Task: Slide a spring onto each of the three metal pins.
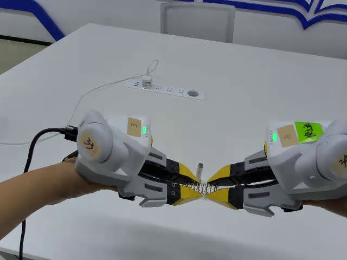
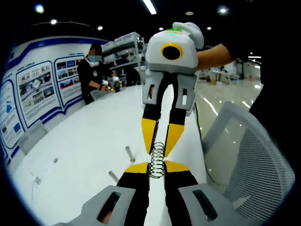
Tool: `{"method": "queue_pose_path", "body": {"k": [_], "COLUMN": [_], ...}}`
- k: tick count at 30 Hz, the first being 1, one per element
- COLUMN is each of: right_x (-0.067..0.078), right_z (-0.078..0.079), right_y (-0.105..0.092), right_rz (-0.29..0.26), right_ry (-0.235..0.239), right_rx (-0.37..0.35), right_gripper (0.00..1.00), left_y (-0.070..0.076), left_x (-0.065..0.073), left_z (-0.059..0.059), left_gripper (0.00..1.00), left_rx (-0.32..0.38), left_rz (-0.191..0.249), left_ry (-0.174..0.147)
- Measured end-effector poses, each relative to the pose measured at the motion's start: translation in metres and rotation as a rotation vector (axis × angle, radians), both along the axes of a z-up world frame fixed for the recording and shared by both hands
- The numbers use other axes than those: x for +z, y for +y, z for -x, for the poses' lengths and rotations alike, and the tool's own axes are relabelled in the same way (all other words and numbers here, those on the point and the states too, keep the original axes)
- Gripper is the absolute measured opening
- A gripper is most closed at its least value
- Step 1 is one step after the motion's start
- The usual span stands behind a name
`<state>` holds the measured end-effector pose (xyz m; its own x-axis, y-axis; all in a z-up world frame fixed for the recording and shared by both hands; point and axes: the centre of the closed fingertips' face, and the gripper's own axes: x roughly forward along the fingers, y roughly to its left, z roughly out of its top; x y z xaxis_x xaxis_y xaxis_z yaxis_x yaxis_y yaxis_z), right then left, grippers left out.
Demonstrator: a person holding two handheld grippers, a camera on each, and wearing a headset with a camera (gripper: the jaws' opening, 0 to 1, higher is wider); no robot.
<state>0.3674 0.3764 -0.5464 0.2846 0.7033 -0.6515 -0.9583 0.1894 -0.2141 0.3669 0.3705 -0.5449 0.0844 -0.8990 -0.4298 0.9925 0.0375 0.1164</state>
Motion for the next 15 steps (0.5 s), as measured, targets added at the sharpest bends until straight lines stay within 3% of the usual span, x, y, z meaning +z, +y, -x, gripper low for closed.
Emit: {"method": "queue_pose_path", "body": {"k": [3, 5, 11, 15], "right_x": [0.0008, 0.0009, 0.0015, 0.0003], "right_z": [-0.0005, -0.0003, -0.0018, -0.0023], "right_y": [-0.0002, 0.0001, 0.0003, -0.0001], "right_rz": [-0.003, -0.009, -0.018, -0.041], "right_ry": [-0.006, -0.006, -0.026, -0.002], "right_rx": [-0.001, 0.000, 0.002, -0.010], "right_gripper": [0.12, 0.12, 0.16, 0.17], "left_y": [0.0001, 0.0006, 0.0029, 0.0042], "left_x": [0.0006, 0.0007, 0.0036, 0.0054], "left_z": [-0.0006, -0.0002, 0.0007, -0.0001], "left_gripper": [0.10, 0.10, 0.10, 0.10], "left_rx": [0.001, 0.004, -0.003, 0.000], "left_rz": [0.002, 0.003, 0.008, 0.013], "left_ry": [0.000, 0.017, 0.006, 0.000]}}
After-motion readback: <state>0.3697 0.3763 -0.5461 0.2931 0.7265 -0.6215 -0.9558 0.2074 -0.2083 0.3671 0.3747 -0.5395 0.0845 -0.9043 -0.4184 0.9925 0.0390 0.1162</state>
